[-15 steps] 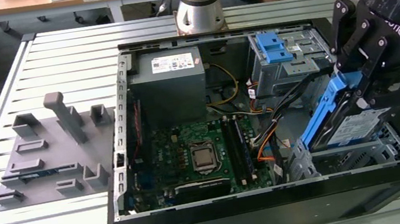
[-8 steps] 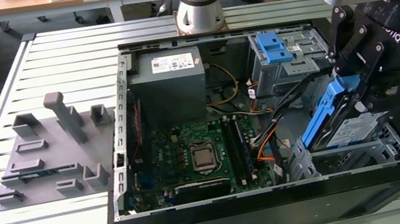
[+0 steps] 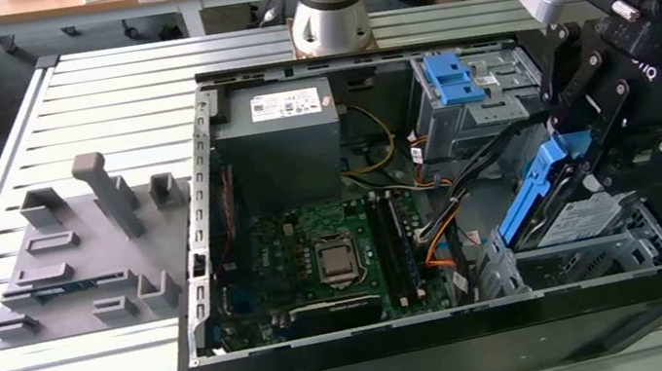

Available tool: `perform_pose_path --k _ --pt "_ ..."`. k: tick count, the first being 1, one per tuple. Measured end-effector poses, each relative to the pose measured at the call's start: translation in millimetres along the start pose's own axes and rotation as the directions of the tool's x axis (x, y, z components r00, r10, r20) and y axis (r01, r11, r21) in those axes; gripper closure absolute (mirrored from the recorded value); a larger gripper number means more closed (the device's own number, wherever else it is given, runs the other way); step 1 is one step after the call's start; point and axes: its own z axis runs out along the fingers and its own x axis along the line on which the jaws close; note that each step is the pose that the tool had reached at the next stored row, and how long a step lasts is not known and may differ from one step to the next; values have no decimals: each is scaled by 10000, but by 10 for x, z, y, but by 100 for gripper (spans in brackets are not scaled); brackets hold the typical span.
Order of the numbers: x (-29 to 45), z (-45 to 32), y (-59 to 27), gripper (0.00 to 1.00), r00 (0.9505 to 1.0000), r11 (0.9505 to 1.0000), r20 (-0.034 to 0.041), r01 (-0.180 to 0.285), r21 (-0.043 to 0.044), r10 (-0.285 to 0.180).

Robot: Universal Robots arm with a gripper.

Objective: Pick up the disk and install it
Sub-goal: 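Insert the disk into the insertion slot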

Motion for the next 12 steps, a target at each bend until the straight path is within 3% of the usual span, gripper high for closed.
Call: perform_pose_path --k 12 --pt "2 81 -2 63 10000 10000 -1 0 0 0"
